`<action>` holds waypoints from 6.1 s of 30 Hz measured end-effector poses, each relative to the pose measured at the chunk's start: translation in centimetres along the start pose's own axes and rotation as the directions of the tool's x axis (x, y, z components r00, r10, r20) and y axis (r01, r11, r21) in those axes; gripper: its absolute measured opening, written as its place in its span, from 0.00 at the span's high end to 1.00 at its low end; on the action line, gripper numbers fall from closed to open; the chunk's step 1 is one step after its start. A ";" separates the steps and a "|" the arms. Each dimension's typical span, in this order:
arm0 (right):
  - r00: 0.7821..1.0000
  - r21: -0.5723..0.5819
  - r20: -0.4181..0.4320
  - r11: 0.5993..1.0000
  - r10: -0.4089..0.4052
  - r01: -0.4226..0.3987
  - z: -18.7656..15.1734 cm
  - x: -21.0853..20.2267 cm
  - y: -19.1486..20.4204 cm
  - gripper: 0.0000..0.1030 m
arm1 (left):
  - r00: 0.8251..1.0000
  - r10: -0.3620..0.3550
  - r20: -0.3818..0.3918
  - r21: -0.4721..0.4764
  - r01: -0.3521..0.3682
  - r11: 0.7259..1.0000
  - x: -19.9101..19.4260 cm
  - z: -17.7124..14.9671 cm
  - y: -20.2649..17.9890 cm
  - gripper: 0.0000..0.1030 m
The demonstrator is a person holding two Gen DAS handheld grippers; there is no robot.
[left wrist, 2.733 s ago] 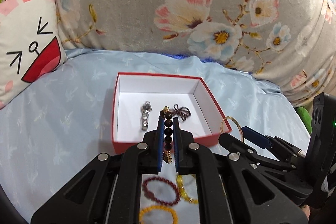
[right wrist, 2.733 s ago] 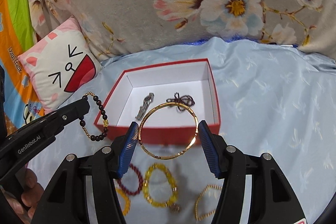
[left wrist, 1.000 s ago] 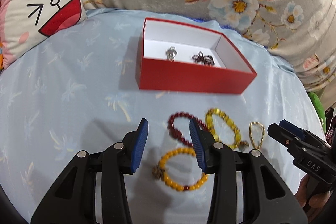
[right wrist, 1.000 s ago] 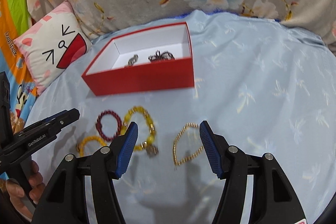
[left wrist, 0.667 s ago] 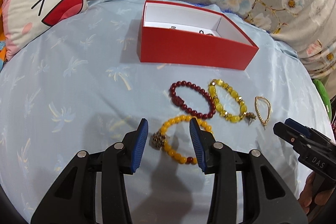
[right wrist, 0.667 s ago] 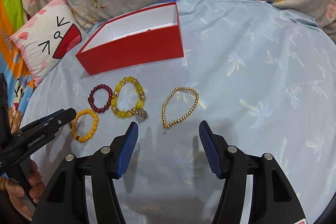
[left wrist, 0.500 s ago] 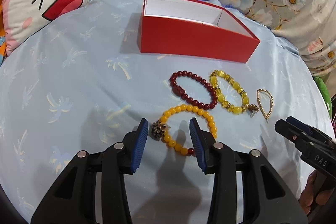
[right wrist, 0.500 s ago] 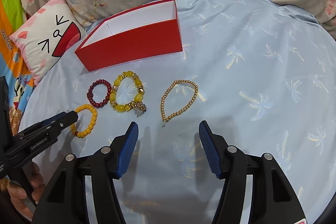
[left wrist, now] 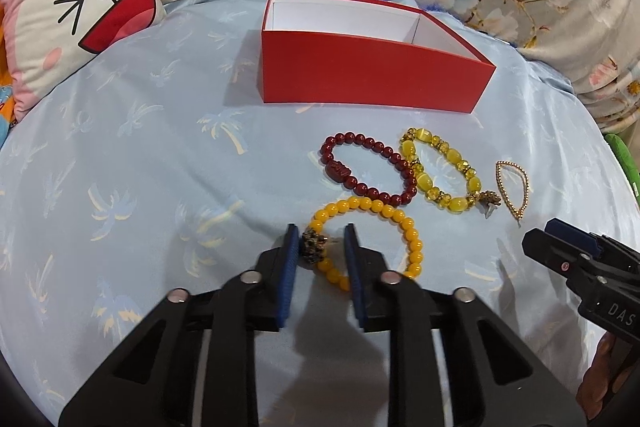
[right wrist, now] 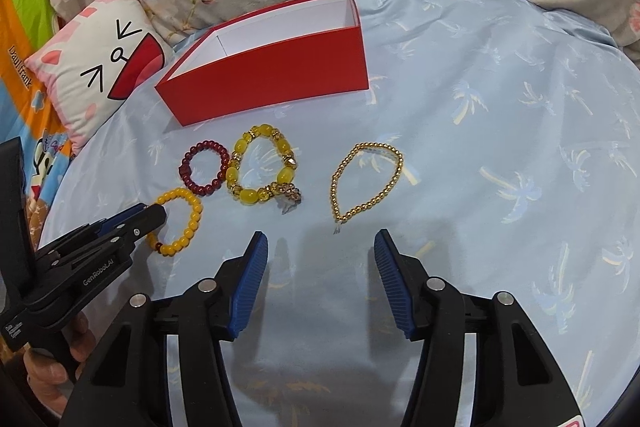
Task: Organize jewelry
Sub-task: 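Move both tools back over the remaining bracelets, then grasp the yellow bead bracelet with the right tool while the left tool grasps the amber bracelet, then carry the amber and yellow bead bracelets into the red box and release both, then grasp the red bead bracelet with the left tool while the right tool grasps the gold chain bracelet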
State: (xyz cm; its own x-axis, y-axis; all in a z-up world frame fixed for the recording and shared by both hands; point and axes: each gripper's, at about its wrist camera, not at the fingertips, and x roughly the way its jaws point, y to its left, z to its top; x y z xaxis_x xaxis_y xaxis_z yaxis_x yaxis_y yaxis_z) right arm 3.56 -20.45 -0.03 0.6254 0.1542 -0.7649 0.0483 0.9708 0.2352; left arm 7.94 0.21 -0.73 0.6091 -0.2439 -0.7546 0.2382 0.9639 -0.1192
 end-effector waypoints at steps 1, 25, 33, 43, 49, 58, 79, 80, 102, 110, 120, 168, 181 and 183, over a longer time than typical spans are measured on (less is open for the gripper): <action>1.000 -0.002 -0.001 1.000 0.002 -0.002 0.0 0.0 0.0 0.51 | 1.000 0.000 0.001 0.002 0.000 1.000 0.0 0.0 0.0 0.82; 1.000 0.004 0.003 1.000 0.017 -0.017 0.7 0.1 0.0 0.56 | 0.999 -0.022 0.037 -0.117 0.026 0.993 -2.7 0.4 4.6 0.82; 1.000 0.003 0.002 1.000 0.016 -0.016 0.6 0.1 0.1 0.56 | 0.998 -0.049 0.027 -0.119 0.052 0.991 -2.7 -0.5 4.5 0.68; 0.999 -0.052 0.028 0.999 0.019 -0.017 3.1 1.0 1.5 0.56 | 0.997 -0.077 0.006 -0.045 0.077 0.996 -1.2 0.6 1.5 0.66; 1.000 -0.088 0.007 0.996 0.027 -0.026 5.0 3.6 3.2 0.68 | 0.998 -0.061 -0.021 0.005 0.062 0.998 0.3 0.5 0.0 0.67; 1.000 -0.117 -0.013 0.993 -0.010 0.009 5.6 6.0 3.9 0.90 | 0.997 -0.073 -0.011 0.032 0.073 0.997 0.7 0.5 -0.2 0.82; 1.000 -0.117 -0.014 0.993 0.019 -0.021 6.3 4.8 3.5 0.70 | 0.995 -0.097 -0.001 0.012 0.097 0.995 -0.2 1.1 -0.4 0.93; 1.000 -0.126 -0.011 0.992 0.013 -0.014 6.4 5.0 3.7 0.69 | 0.995 -0.098 -0.002 0.011 0.098 0.995 -0.1 1.1 -0.4 0.93; 0.999 -0.144 0.026 0.989 0.026 -0.022 7.6 2.1 4.7 0.91 | 0.993 -0.119 0.010 -0.009 0.119 0.993 -1.8 2.2 -0.3 0.93; 0.993 -0.136 0.098 0.990 0.058 -0.045 10.1 -2.3 4.4 0.91 | 0.984 -0.163 0.067 0.020 0.162 0.987 -4.7 5.3 -1.3 0.93; 0.983 -0.171 0.168 0.984 0.070 -0.041 16.2 -2.9 5.0 0.91 | 0.974 -0.144 0.173 0.085 0.131 0.988 -5.4 13.5 -2.2 0.93; 0.992 -0.082 0.096 0.993 -0.077 0.085 8.6 1.1 0.2 0.71 | 0.995 0.067 0.068 -0.014 -0.066 0.998 1.6 10.3 1.4 0.58; 0.996 0.004 0.011 0.996 -0.093 0.093 3.0 1.4 -2.3 0.71 | 0.998 0.056 -0.038 -0.055 -0.058 0.997 3.6 5.1 0.7 0.58; 0.995 0.011 0.015 0.996 -0.094 0.094 3.0 1.5 -2.4 0.71 | 0.997 0.062 -0.034 -0.056 -0.064 0.996 3.8 5.1 0.5 0.58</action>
State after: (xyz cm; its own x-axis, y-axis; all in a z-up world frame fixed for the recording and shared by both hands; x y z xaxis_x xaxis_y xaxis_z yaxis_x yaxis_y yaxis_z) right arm 6.76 -23.10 0.04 0.6298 0.0597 -0.7745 0.1149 0.9789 0.1689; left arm 14.26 -0.75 -0.33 0.5964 -0.1800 -0.7823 0.1564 0.9819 -0.1067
